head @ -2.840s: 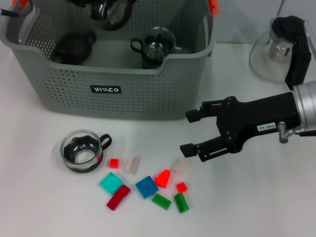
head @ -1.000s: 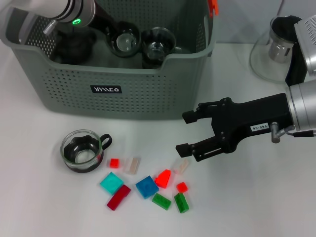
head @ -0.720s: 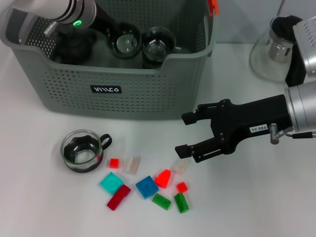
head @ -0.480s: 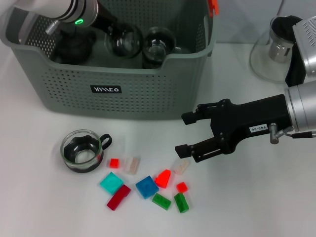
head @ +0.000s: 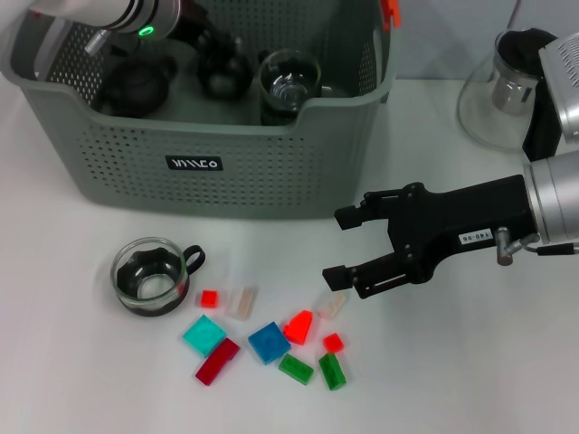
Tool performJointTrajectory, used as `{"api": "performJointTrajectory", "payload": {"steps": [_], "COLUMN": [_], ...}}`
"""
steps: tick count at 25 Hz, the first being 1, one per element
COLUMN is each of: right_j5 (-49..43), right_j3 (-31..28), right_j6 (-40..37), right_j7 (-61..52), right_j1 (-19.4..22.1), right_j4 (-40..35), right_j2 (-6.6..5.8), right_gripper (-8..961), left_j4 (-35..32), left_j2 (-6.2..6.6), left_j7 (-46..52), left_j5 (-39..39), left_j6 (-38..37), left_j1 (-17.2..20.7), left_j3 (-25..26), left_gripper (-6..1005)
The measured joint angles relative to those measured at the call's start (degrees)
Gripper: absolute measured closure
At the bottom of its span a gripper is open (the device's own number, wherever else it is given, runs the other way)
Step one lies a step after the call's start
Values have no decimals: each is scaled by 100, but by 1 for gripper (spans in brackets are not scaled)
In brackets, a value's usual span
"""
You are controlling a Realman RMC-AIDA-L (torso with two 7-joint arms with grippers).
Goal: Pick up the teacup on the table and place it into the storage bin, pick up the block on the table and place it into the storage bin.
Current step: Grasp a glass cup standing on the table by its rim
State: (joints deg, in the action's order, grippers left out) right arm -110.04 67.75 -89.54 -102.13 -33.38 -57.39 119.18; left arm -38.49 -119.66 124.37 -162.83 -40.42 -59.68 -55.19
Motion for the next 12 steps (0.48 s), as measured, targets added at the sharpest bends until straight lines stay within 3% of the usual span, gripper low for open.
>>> {"api": "performJointTrajectory", "payload": {"steps": [7,10,12], "right_j5": [0,0,-1], "right_j3": [-40,-113,-149], "right_j6": [-2,19,33], "right_j7": [31,75,107], "right_j1": [12,-6,-22], "right_j4": [0,1,5], "right_j2": [-4,-8,-12], "right_gripper": [8,8,9], "left_j4": [-502,-1290,-1846], "left_j2": [56,75,41], "left_j7": [166,349,379], "left_j5": [-39,10,91], "left_j6": [-185,-789,-1219], "left_j1": [53,226,371], "left_j3": [29,48,74], "left_gripper": [378,266,266]}}
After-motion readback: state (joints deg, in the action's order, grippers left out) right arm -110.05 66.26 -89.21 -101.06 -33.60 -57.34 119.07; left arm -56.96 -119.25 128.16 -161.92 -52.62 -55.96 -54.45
